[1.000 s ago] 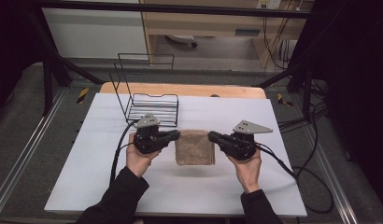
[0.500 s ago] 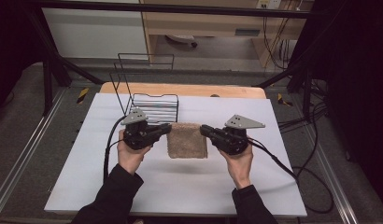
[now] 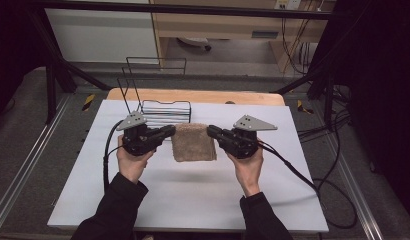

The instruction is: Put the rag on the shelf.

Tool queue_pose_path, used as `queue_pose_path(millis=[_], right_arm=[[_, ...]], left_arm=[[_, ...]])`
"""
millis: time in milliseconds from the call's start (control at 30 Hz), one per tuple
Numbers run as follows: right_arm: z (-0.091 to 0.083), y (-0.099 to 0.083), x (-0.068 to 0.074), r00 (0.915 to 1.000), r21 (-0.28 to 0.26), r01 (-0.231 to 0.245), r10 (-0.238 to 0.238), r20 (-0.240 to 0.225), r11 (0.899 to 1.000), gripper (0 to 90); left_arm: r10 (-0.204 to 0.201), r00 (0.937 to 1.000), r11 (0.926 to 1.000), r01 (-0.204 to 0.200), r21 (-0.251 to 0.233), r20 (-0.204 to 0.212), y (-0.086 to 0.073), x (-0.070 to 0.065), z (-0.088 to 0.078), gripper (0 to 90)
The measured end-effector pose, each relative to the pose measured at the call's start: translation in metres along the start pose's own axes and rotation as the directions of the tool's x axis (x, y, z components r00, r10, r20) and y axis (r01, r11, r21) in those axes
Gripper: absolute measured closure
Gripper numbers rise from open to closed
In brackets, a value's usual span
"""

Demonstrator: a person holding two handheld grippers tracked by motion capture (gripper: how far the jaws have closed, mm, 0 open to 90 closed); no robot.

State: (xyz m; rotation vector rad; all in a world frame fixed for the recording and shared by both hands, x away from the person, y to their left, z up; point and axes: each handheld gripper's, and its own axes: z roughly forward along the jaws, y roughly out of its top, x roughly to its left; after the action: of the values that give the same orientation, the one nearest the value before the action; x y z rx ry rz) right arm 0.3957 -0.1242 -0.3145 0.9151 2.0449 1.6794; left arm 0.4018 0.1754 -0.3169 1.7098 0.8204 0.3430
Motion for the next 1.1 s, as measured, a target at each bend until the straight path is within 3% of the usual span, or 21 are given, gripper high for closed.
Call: queue_pose_path(millis=[567,1100], right_arm=[[0.014,0.020,0.007,0.9997,-0.037,0.022,-0.022,-0.005,0.999,84.7],[0.028,0.039,0.014,0.9990,-0.073,0.044,-0.044,-0.002,0.996,84.7]], left_arm=[[-0.003,0.9994,0.9985,0.001,-0.055,-0.034,0.015,0.011,-0.013,84.2],[-0.020,0.9976,0.9917,0.011,-0.128,-0.067,0.027,0.022,-0.025,84.3]])
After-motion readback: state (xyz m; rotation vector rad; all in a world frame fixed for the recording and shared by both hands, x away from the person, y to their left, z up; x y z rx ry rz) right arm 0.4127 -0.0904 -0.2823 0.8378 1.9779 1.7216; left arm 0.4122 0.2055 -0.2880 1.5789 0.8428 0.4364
